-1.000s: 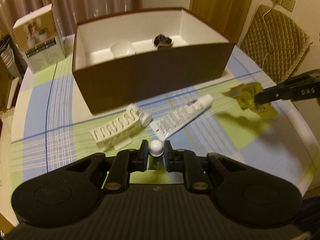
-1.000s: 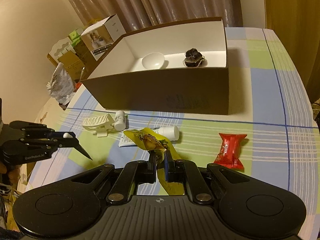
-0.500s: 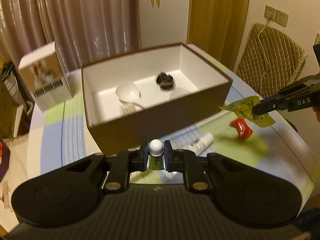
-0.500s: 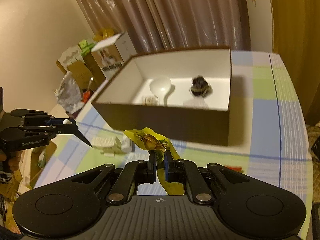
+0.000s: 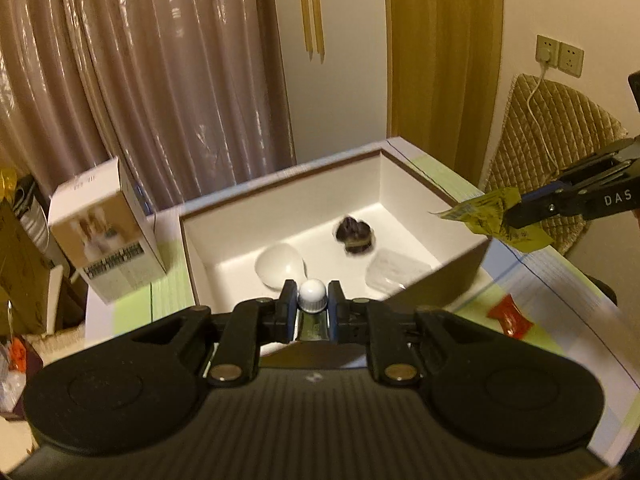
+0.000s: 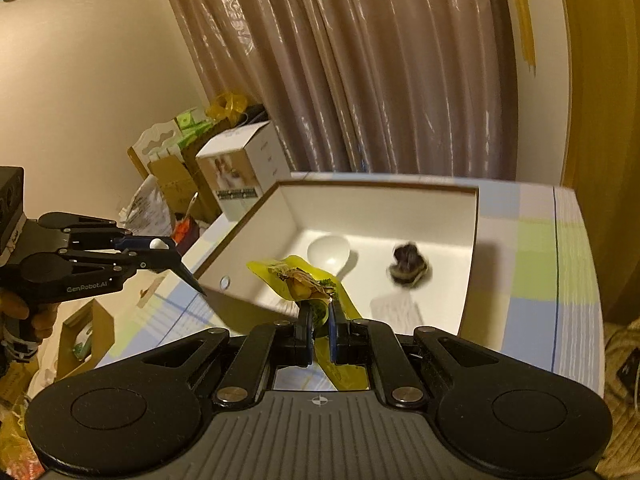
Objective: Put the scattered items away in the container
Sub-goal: 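Open the left tool to drop the lip balm while the right tool releases the yellow packet into the box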
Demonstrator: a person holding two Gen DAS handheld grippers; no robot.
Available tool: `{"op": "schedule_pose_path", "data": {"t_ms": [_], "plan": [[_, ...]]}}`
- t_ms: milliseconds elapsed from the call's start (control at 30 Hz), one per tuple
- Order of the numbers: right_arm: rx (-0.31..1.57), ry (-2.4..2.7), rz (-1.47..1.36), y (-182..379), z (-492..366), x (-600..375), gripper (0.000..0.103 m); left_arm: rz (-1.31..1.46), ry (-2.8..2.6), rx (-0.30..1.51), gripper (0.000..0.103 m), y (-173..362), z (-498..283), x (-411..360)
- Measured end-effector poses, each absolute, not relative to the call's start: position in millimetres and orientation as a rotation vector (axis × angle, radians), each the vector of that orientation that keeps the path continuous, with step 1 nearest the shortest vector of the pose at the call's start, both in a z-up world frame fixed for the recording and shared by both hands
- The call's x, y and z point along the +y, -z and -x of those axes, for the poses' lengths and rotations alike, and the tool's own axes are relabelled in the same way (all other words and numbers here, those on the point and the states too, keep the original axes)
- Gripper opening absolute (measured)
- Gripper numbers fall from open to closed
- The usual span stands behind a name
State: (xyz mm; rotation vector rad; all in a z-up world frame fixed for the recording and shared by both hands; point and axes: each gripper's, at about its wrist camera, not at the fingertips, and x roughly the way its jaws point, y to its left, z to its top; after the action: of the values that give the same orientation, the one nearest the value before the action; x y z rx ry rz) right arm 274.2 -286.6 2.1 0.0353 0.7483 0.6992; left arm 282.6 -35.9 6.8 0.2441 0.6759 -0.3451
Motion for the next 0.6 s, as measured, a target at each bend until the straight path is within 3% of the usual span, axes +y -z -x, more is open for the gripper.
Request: {"op": "schedule_pose_path", "data": {"t_ms": [600], "plan": [[0.836, -0.605, -0.026, 26.9, -373.3, -259.2, 0.01, -0.316, 0.293, 0.731, 0.012, 15.5, -386.0, -35.3]]}}
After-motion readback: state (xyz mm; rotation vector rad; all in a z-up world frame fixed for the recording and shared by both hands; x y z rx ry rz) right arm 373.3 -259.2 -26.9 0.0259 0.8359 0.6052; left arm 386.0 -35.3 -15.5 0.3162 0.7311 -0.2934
